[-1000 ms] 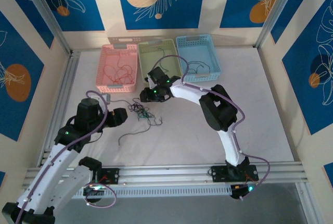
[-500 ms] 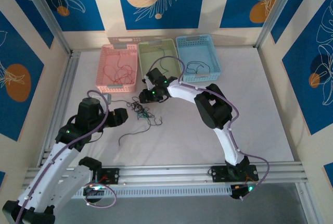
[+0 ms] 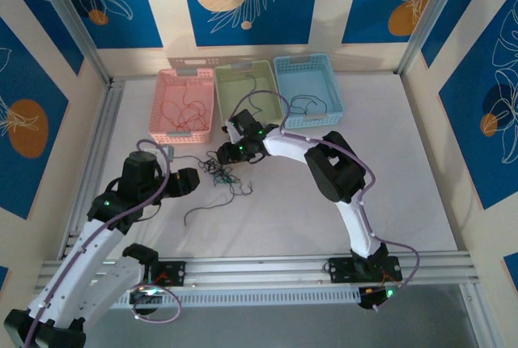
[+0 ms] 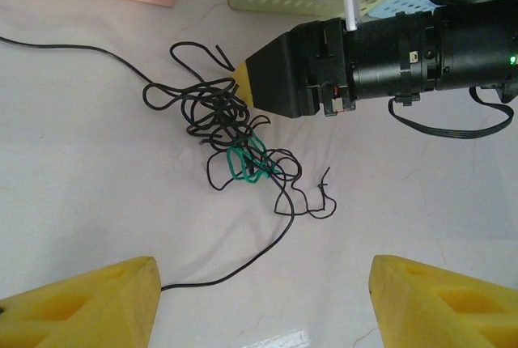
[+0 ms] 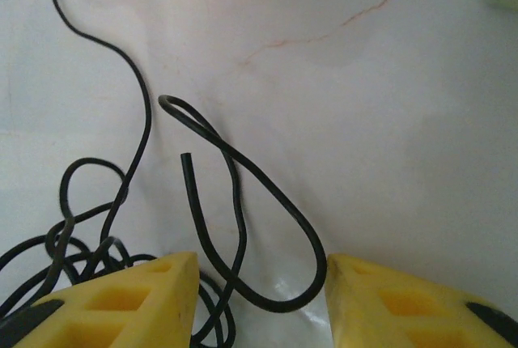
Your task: Untangle the cables
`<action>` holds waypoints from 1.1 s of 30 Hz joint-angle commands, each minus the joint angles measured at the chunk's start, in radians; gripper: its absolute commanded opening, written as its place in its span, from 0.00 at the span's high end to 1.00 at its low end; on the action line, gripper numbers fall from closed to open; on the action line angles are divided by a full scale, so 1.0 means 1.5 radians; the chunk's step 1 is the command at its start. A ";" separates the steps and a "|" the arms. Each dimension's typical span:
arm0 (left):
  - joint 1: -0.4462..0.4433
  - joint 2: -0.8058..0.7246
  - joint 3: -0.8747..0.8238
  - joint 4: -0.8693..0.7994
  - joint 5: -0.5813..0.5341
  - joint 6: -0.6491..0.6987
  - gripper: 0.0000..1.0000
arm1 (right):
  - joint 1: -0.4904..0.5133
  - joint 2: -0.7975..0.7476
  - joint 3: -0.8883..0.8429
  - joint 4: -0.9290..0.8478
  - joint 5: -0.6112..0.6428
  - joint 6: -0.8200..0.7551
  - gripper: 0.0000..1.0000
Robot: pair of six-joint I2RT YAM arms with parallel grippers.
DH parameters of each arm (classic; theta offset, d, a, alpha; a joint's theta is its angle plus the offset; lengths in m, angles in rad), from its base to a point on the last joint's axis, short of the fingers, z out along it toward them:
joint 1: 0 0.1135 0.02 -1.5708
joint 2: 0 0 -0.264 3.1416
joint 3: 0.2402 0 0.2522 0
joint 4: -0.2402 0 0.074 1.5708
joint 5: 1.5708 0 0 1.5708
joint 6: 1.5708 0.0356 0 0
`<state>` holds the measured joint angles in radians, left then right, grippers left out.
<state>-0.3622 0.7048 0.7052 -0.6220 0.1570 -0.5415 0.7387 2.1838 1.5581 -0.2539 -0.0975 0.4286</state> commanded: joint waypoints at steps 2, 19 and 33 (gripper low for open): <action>0.006 -0.001 -0.002 -0.001 0.012 0.007 0.31 | 0.010 -0.029 -0.012 0.014 -0.012 -0.020 0.54; 0.005 0.011 -0.005 0.000 0.018 0.010 0.31 | 0.022 0.051 0.092 -0.058 0.053 -0.083 0.57; 0.005 0.016 -0.005 0.003 0.019 0.010 0.31 | 0.033 0.070 0.114 -0.087 0.081 -0.101 0.60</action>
<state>-0.3622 0.7300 0.7040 -0.6216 0.1658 -0.5411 0.7769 2.2650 1.7000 -0.3500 -0.0059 0.2943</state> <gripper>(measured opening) 0.692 0.417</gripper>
